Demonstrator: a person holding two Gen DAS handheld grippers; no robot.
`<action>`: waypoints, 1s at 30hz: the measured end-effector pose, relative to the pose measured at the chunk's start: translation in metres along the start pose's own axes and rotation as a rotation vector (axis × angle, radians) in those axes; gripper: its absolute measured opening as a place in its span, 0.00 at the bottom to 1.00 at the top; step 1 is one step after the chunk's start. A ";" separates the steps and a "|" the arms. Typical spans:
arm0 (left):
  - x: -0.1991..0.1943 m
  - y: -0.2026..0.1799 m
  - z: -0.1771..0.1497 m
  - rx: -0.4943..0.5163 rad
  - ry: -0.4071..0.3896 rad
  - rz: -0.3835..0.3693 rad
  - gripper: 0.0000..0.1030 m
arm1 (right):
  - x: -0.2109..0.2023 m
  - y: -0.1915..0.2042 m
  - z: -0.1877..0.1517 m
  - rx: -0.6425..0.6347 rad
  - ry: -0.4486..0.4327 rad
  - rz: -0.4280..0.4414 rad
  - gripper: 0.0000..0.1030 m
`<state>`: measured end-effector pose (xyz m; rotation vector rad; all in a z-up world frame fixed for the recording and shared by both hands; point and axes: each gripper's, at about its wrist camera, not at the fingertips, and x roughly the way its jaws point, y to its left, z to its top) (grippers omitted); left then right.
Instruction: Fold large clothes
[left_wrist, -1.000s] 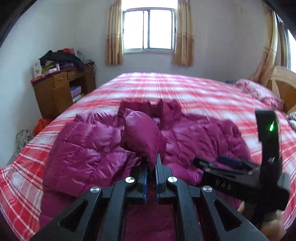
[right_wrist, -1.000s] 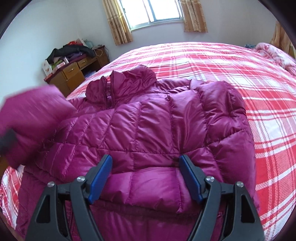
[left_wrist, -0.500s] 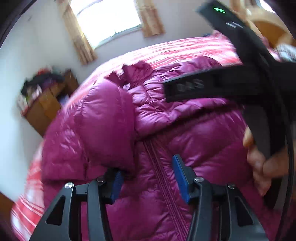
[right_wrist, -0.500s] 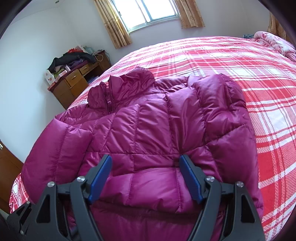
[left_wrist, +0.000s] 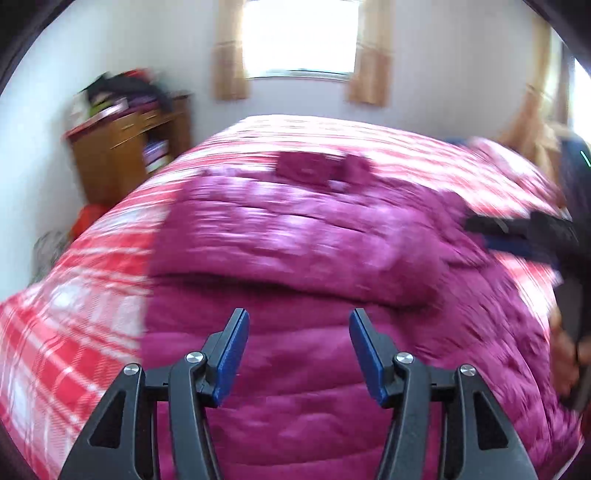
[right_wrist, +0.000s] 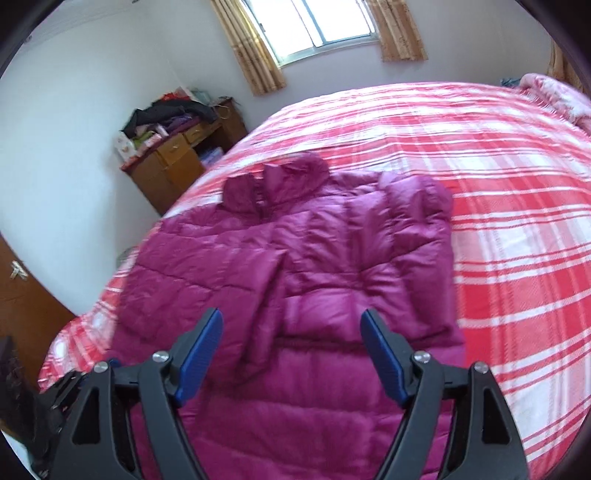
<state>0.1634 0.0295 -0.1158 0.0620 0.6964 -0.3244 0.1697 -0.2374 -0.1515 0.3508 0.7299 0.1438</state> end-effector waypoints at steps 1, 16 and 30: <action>0.000 0.010 0.005 -0.025 0.005 0.025 0.56 | 0.007 0.005 -0.001 -0.004 0.019 -0.015 0.92; 0.062 0.065 0.097 -0.175 0.045 0.267 0.56 | 0.053 0.035 0.014 -0.351 0.201 -0.148 0.23; 0.134 0.075 0.048 -0.248 0.136 0.396 0.83 | 0.074 -0.012 -0.003 -0.285 0.167 -0.109 0.23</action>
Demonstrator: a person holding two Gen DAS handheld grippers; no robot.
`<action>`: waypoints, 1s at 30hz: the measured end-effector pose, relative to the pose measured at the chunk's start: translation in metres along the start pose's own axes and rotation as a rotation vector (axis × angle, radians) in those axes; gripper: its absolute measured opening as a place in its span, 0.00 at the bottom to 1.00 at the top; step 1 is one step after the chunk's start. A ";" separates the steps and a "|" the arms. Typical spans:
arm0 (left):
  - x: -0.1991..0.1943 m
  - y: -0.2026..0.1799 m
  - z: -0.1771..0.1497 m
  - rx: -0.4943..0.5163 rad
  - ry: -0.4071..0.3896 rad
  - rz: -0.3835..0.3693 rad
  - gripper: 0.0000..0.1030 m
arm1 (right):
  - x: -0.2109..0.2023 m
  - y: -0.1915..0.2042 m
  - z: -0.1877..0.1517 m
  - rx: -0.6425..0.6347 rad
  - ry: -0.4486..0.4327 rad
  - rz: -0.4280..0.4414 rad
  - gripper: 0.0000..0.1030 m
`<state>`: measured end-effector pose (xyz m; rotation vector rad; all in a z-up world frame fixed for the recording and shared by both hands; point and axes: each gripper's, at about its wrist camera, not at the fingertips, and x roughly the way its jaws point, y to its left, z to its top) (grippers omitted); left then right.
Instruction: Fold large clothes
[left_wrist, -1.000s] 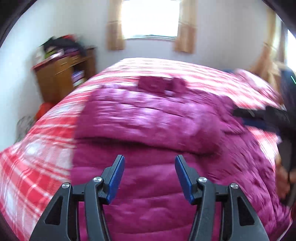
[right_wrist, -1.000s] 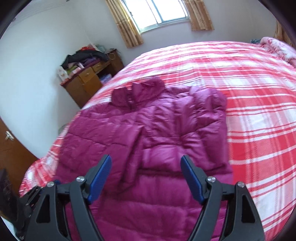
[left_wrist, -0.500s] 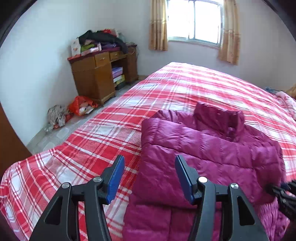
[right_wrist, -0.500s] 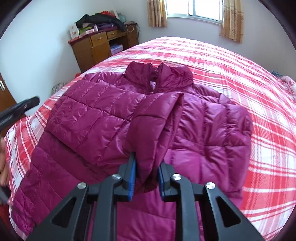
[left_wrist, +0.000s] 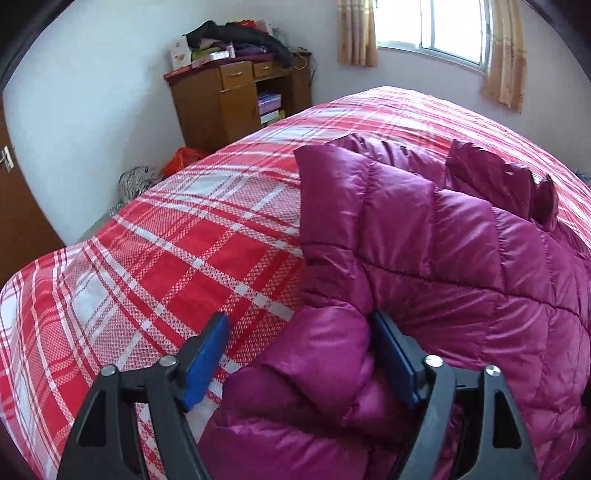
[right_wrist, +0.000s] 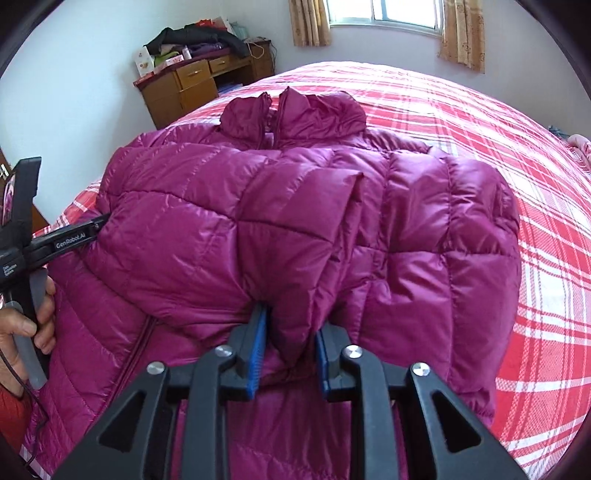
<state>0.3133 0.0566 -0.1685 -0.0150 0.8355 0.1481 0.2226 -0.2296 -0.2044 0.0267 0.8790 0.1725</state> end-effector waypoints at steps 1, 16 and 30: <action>0.001 0.000 0.000 -0.004 0.004 0.010 0.85 | 0.000 0.000 0.000 0.003 -0.003 -0.001 0.23; -0.092 0.033 0.058 -0.004 -0.161 -0.144 0.88 | -0.063 -0.034 0.076 0.168 -0.046 0.057 0.69; 0.005 -0.041 0.148 -0.042 0.056 -0.273 0.88 | 0.079 -0.068 0.213 0.574 0.132 0.066 0.69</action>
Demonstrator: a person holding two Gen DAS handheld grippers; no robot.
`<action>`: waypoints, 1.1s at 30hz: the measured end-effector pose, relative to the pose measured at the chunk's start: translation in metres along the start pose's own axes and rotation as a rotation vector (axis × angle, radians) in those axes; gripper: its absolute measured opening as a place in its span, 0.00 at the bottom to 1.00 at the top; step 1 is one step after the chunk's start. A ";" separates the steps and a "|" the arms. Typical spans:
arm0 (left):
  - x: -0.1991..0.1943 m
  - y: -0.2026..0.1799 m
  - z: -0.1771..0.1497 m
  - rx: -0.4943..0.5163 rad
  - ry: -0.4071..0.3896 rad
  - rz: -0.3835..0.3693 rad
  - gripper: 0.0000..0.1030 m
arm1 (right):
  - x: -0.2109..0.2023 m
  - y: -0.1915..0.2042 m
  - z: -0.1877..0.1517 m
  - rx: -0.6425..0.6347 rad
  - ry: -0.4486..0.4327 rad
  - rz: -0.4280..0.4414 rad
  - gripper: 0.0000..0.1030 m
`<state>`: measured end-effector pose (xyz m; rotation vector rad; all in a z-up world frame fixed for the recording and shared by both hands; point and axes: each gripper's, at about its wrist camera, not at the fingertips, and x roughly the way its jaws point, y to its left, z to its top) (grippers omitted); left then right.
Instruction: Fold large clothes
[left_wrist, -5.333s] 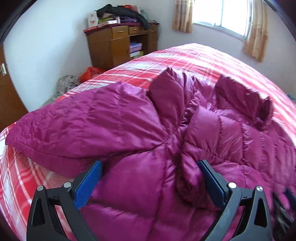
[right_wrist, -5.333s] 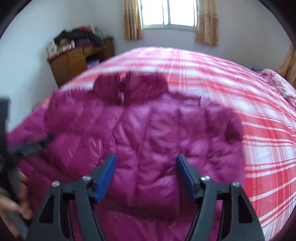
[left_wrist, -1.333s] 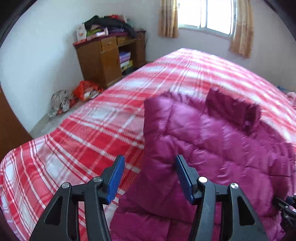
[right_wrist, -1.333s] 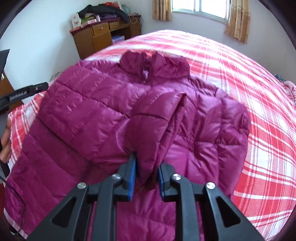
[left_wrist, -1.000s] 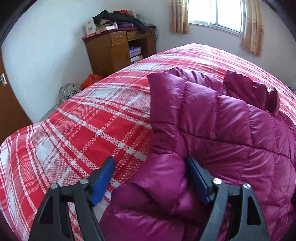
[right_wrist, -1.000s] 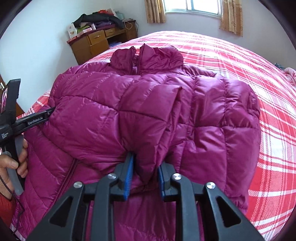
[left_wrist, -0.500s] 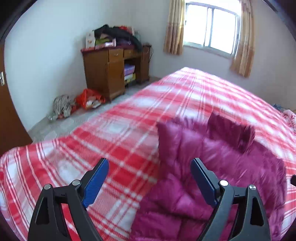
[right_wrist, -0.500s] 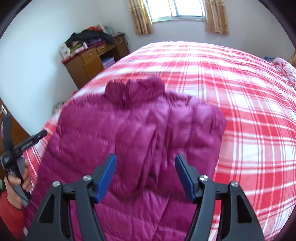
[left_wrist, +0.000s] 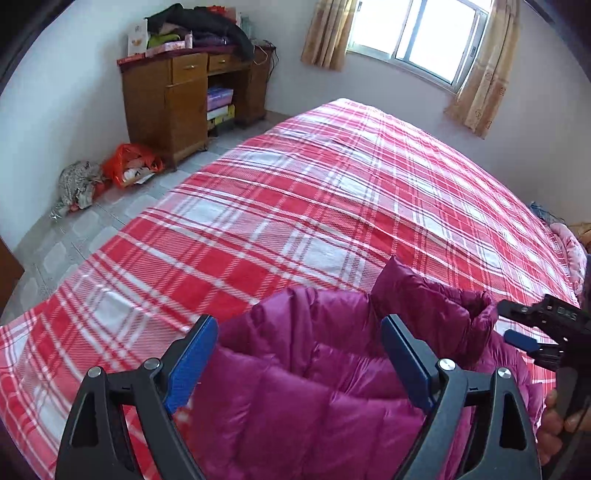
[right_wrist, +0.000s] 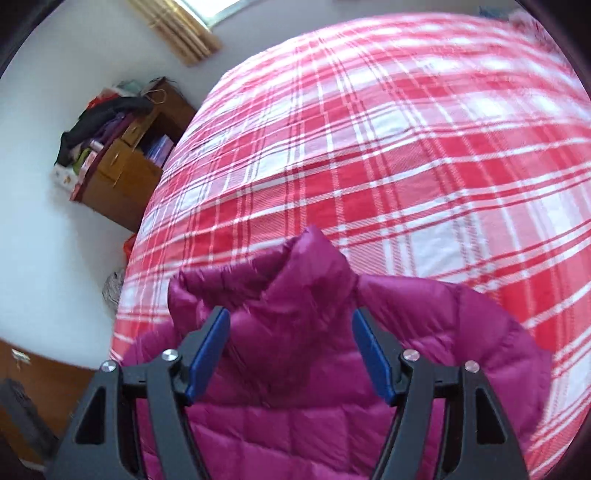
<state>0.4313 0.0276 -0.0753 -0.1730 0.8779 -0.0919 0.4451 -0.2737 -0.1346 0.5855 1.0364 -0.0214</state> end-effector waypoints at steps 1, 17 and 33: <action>0.005 -0.005 0.002 0.004 0.004 -0.007 0.88 | 0.007 0.000 0.004 0.018 0.014 -0.042 0.69; 0.010 -0.027 -0.002 0.062 -0.010 0.002 0.88 | -0.013 -0.024 -0.040 -0.270 0.022 -0.198 0.20; 0.067 -0.135 0.034 0.237 0.114 0.044 0.88 | -0.009 -0.062 -0.086 -0.378 -0.241 -0.135 0.15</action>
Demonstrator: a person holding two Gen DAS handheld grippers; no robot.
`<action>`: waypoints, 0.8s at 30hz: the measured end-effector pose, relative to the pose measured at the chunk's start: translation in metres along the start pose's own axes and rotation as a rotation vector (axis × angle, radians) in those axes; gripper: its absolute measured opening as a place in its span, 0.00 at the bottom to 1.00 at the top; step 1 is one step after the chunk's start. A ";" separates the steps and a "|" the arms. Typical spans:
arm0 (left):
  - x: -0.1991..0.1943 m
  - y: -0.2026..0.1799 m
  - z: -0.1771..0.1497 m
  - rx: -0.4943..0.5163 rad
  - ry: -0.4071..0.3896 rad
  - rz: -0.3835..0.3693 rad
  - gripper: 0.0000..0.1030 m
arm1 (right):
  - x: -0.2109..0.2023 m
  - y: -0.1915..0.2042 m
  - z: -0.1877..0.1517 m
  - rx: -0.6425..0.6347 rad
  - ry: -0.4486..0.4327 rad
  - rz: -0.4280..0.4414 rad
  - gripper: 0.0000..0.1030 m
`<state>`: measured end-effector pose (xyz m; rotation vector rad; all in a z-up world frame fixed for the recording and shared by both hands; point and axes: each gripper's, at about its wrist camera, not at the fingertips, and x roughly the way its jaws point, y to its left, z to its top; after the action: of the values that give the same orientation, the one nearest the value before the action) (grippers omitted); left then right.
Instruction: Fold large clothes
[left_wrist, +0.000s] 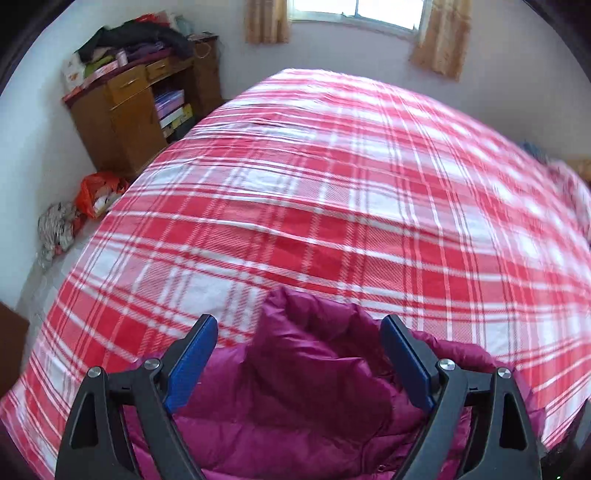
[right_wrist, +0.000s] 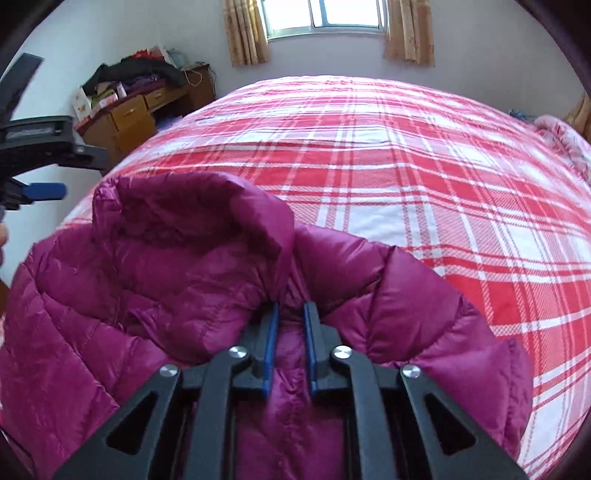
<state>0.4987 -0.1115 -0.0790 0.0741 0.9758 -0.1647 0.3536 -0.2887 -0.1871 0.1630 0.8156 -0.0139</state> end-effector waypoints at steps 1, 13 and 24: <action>0.007 -0.012 -0.003 0.050 0.020 0.052 0.88 | 0.000 -0.002 0.000 0.009 -0.001 0.010 0.15; -0.013 0.025 -0.071 0.015 -0.015 0.241 0.14 | 0.008 0.004 0.004 0.028 -0.002 0.028 0.15; -0.025 0.087 -0.096 -0.319 -0.068 0.000 0.14 | 0.008 0.012 0.002 -0.008 0.000 -0.021 0.15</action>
<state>0.4213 -0.0099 -0.1131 -0.2223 0.9235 -0.0099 0.3618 -0.2763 -0.1900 0.1465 0.8173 -0.0305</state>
